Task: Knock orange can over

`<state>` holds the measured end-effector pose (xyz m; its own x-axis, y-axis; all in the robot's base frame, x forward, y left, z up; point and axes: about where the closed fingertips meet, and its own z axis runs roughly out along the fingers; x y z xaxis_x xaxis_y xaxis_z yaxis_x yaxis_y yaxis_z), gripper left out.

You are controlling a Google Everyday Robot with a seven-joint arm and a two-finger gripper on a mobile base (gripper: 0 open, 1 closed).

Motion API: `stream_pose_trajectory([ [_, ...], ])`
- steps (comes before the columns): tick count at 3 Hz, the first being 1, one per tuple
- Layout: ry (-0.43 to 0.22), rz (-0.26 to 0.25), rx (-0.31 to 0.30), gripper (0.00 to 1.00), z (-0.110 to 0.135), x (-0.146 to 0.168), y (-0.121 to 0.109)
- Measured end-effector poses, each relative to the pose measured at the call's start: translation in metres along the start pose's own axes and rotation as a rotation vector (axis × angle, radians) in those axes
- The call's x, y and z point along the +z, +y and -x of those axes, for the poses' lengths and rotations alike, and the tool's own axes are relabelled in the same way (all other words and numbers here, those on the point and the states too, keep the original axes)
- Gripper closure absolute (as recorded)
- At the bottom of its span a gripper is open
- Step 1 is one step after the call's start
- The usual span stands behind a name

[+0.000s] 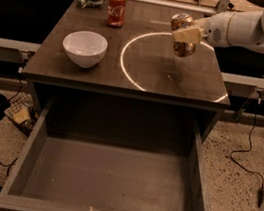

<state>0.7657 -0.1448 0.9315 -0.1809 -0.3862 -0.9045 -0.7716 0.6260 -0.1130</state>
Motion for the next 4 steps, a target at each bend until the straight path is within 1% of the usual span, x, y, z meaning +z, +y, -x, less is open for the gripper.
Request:
stream_pose_trajectory([
  [1, 0.148, 0.028, -0.050, 1.00, -0.011, -0.004, 0.007],
  [2, 0.289, 0.046, -0.127, 1.00, -0.024, -0.003, 0.015],
  [3, 0.414, 0.096, -0.206, 1.00, -0.038, 0.004, 0.025],
  [4, 0.505, 0.229, -0.264, 1.00, -0.064, 0.032, 0.046],
])
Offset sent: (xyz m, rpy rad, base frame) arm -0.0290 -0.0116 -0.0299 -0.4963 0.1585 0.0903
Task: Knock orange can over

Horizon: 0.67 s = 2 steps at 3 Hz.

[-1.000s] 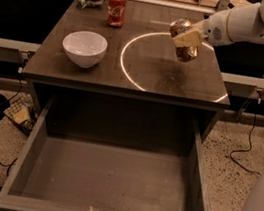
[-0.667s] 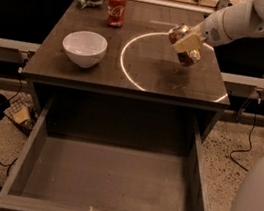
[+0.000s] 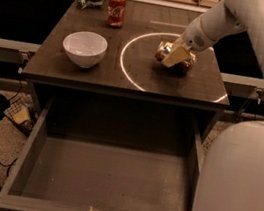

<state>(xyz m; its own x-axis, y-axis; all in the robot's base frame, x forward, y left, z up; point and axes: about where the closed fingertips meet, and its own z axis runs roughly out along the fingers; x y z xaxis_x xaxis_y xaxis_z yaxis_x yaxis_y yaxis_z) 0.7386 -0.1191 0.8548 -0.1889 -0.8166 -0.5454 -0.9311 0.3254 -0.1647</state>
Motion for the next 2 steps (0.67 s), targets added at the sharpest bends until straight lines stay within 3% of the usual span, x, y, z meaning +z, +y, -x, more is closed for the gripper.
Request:
stream_pose_trajectory([
  [1, -0.003, 0.024, -0.006, 1.00, 0.0024, 0.0054, 0.0024],
  [2, -0.003, 0.024, -0.006, 0.81, 0.0025, 0.0054, 0.0024],
])
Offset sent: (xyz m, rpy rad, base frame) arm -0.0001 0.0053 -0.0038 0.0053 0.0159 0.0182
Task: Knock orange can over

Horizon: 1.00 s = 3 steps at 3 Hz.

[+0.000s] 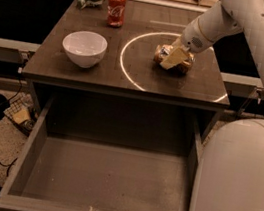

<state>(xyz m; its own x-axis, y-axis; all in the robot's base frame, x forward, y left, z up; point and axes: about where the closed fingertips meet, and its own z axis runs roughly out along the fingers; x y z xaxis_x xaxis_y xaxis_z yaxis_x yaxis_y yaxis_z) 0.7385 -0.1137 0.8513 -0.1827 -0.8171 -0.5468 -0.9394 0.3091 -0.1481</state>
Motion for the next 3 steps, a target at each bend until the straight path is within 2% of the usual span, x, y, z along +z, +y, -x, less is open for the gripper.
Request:
stream_pose_trajectory([
  [1, 0.001, 0.005, 0.000, 0.59, 0.0000, 0.0036, 0.0006],
  [2, 0.001, 0.008, 0.000, 0.26, 0.0009, 0.0044, 0.0007],
  [3, 0.002, 0.012, 0.000, 0.04, 0.0009, 0.0078, 0.0012],
])
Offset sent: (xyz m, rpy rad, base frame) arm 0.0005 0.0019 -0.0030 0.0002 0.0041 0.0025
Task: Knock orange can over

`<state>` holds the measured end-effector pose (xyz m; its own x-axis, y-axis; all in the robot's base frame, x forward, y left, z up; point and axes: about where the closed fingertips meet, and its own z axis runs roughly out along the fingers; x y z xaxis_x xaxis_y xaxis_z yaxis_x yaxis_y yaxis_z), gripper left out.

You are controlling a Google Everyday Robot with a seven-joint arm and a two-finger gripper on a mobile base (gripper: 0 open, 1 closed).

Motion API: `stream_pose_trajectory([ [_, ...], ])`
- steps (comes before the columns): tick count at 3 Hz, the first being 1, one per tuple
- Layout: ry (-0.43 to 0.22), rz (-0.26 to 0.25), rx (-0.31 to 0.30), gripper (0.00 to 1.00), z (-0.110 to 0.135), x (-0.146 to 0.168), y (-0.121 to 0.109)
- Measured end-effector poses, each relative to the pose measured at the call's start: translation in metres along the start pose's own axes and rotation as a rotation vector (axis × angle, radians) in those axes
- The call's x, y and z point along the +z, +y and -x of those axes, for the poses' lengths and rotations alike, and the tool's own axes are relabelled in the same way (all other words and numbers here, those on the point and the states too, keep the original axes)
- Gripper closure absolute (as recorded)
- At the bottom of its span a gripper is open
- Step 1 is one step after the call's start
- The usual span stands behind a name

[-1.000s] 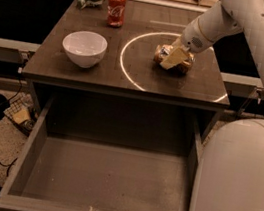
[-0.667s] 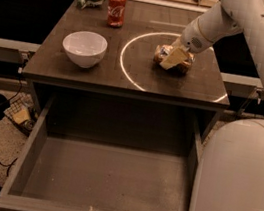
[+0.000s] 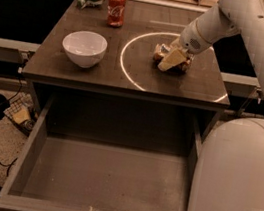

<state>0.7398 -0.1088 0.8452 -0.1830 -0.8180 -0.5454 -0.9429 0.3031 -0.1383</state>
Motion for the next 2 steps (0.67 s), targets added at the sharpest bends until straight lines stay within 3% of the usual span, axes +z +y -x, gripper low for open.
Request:
stream_pose_trajectory([
  [2, 0.000, 0.003, 0.000, 0.00, 0.0001, 0.0025, 0.0004],
])
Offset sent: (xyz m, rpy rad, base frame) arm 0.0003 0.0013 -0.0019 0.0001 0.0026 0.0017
